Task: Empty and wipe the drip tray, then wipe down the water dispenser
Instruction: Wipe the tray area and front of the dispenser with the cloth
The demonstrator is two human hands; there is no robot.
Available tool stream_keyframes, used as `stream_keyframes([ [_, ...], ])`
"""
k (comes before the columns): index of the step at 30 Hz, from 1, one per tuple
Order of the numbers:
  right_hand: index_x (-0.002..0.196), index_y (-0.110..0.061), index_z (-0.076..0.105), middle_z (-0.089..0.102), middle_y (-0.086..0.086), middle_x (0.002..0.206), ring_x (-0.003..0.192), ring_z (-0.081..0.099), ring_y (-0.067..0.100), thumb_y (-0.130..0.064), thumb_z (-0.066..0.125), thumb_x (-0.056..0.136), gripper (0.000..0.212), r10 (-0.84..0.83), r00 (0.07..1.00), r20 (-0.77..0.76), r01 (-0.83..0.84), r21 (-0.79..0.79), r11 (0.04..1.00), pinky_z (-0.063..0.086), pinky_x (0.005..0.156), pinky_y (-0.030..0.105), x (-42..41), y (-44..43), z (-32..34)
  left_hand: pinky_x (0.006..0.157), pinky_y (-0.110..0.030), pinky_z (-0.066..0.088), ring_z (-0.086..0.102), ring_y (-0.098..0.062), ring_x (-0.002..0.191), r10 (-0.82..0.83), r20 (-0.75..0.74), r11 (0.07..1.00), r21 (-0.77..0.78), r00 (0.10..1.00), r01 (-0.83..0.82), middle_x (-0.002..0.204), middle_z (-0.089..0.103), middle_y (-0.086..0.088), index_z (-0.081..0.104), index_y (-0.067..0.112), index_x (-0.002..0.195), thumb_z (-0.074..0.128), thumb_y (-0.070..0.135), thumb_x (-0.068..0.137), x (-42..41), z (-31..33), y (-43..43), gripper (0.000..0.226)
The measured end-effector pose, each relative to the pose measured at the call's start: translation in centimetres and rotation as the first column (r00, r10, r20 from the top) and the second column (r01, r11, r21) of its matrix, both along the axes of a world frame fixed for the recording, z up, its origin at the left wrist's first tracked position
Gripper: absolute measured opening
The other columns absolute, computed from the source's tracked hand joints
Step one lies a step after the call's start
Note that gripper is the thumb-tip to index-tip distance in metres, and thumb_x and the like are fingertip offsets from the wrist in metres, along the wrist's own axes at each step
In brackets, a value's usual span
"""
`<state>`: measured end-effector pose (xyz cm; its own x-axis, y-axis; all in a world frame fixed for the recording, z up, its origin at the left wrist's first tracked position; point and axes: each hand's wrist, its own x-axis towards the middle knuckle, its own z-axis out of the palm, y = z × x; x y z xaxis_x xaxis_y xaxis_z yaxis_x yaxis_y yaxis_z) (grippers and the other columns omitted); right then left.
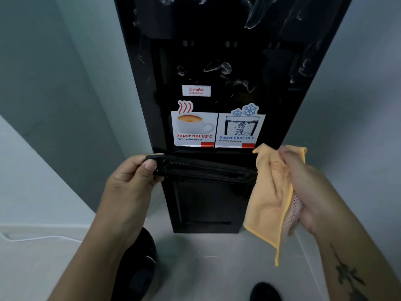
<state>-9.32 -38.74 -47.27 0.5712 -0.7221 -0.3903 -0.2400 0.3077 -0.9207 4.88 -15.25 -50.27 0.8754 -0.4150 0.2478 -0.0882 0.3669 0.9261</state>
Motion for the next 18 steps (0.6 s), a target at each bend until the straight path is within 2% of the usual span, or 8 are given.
stream_keyframes([
  [3, 0.1, -0.014, 0.073, 0.076, 0.013, 0.086, 0.074, 0.074, 0.029, -0.057, 0.064, 0.083, 0.048, 0.01, 1.0, 0.011, -0.011, 0.053, 0.999, 0.057, 0.064, 0.036, -0.8, -0.4, 0.3, 0.088, -0.023, 0.053, 0.066, -0.007, 0.087, -0.064, 0.008, 0.994, -0.087, 0.998, 0.064, 0.088, 0.073, 0.008, 0.078, 0.026, 0.09, 0.083, 0.05, 0.069, 0.4, 0.7, 0.2, 0.032],
  [7, 0.094, -0.014, 0.075, 0.076, 0.013, 0.083, 0.068, 0.074, 0.028, -0.057, 0.066, 0.082, 0.046, 0.046, 0.999, 0.021, -0.048, 0.071, 0.996, 0.055, 0.052, 0.033, -1.2, -1.1, 0.5, 0.096, -0.025, 0.05, 0.067, -0.006, 0.089, -0.122, 0.035, 0.981, -0.149, 0.992, 0.126, 0.092, 0.073, 0.008, 0.078, 0.025, 0.09, 0.082, 0.044, 0.072, 0.6, 1.4, 0.2, 0.026],
  [11, 0.093, -0.012, 0.077, 0.076, 0.015, 0.087, 0.07, 0.074, 0.027, -0.055, 0.066, 0.083, 0.046, 0.087, 0.993, 0.081, -0.099, 0.163, 0.982, 0.056, 0.053, 0.033, -1.0, -1.4, 0.4, 0.097, -0.026, 0.049, 0.066, -0.006, 0.091, -0.144, 0.036, 0.97, -0.193, 0.989, 0.148, 0.099, 0.073, 0.008, 0.077, 0.024, 0.088, 0.082, 0.041, 0.072, 0.7, 1.7, 0.1, 0.024],
  [14, 0.093, -0.017, 0.079, 0.075, 0.018, 0.095, 0.075, 0.074, 0.025, -0.056, 0.061, 0.084, 0.044, 0.2, 0.969, 0.142, -0.23, 0.24, 0.943, 0.056, 0.054, 0.031, -1.1, -1.6, 0.4, 0.097, -0.027, 0.049, 0.066, -0.007, 0.093, -0.161, 0.057, 0.957, -0.233, 0.985, 0.17, 0.102, 0.073, 0.008, 0.076, 0.025, 0.088, 0.081, 0.038, 0.074, 1.1, 2.0, 0.6, 0.019],
  [16, 0.098, -0.021, 0.078, 0.073, 0.019, 0.103, 0.08, 0.074, 0.022, -0.057, 0.061, 0.082, 0.043, 0.261, 0.944, 0.201, -0.307, 0.253, 0.917, 0.057, 0.057, 0.03, -1.1, -1.7, 0.5, 0.1, -0.031, 0.049, 0.065, -0.011, 0.096, -0.211, 0.092, 0.948, -0.222, 0.973, 0.227, 0.114, 0.071, 0.007, 0.075, 0.028, 0.09, 0.079, 0.036, 0.078, 1.4, 2.3, 0.9, 0.015],
  [18, 0.103, -0.019, 0.077, 0.073, 0.016, 0.107, 0.085, 0.074, 0.02, -0.055, 0.065, 0.08, 0.044, 0.228, 0.934, 0.276, -0.299, 0.25, 0.921, 0.058, 0.06, 0.03, -0.8, -1.6, 0.4, 0.103, -0.036, 0.047, 0.064, -0.015, 0.099, -0.266, 0.08, 0.944, -0.179, 0.961, 0.276, 0.13, 0.065, 0.001, 0.074, 0.029, 0.096, 0.08, 0.035, 0.079, 1.6, 2.1, 1.0, 0.02],
])
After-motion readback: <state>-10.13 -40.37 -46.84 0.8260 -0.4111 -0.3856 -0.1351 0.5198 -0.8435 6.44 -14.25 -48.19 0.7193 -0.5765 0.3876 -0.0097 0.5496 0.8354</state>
